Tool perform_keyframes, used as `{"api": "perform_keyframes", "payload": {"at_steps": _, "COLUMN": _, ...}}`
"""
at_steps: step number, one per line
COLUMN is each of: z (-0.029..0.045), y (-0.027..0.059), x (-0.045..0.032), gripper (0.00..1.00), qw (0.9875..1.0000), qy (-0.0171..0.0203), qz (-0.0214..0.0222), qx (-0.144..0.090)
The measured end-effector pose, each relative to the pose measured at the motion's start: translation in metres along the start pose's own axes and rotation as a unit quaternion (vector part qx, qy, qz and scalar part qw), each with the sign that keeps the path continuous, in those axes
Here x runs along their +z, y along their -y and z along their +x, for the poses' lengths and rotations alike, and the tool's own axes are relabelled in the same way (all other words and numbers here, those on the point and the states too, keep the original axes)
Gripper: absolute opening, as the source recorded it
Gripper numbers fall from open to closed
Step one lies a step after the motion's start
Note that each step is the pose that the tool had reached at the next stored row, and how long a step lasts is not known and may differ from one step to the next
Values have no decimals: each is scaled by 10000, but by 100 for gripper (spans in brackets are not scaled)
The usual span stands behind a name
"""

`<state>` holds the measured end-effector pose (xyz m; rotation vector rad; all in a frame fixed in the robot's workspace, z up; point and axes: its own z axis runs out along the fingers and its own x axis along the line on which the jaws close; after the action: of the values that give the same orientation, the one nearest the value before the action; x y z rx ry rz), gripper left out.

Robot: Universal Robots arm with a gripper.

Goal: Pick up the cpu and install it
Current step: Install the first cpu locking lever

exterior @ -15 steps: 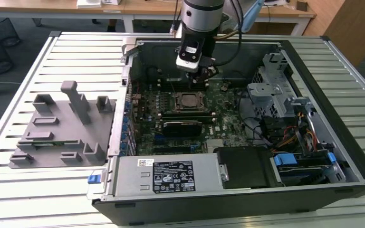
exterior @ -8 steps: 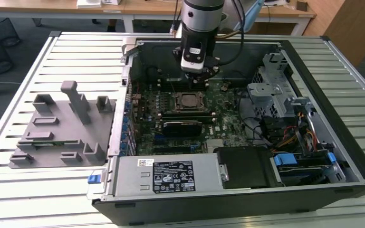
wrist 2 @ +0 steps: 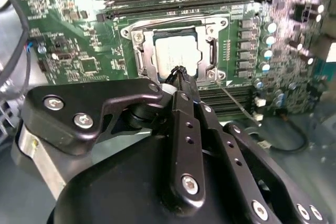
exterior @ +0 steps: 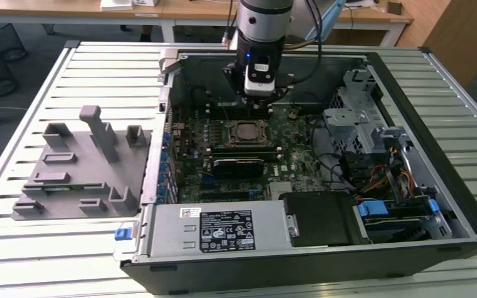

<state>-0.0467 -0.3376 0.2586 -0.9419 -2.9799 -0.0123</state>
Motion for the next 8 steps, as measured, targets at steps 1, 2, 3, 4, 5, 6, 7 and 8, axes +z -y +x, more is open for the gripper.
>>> {"api": "perform_keyframes", "payload": {"at_steps": 1, "z": 0, "y": 0, "x": 1, "gripper": 11, "qw": 10000, "qy": 0, "qz": 2, "qx": -91}}
{"api": "perform_keyframes", "payload": {"at_steps": 2, "z": 0, "y": 0, "x": 1, "gripper": 11, "qw": 9998, "qy": 0, "qz": 3, "qx": -180}}
{"api": "perform_keyframes", "payload": {"at_steps": 3, "z": 0, "y": 0, "x": 2, "gripper": 11, "qw": 9996, "qy": -1, "qz": 5, "qx": -279}}
{"api": "perform_keyframes", "payload": {"at_steps": 4, "z": 0, "y": 0, "x": 3, "gripper": 11, "qw": 9993, "qy": -1, "qz": 6, "qx": -368}}
{"api": "perform_keyframes", "payload": {"at_steps": 5, "z": 0, "y": 0, "x": 4, "gripper": 11, "qw": 9990, "qy": -1, "qz": 8, "qx": -458}}
{"api": "perform_keyframes", "payload": {"at_steps": 6, "z": 0, "y": 0, "x": 4, "gripper": 11, "qw": 9985, "qy": -1, "qz": 10, "qx": -548}}
{"api": "perform_keyframes", "payload": {"at_steps": 7, "z": 0, "y": 0, "x": 5, "gripper": 11, "qw": 9980, "qy": -2, "qz": 12, "qx": -637}}
{"api": "perform_keyframes", "payload": {"at_steps": 8, "z": 0, "y": 0, "x": 6, "gripper": 11, "qw": 9973, "qy": -2, "qz": 13, "qx": -728}}
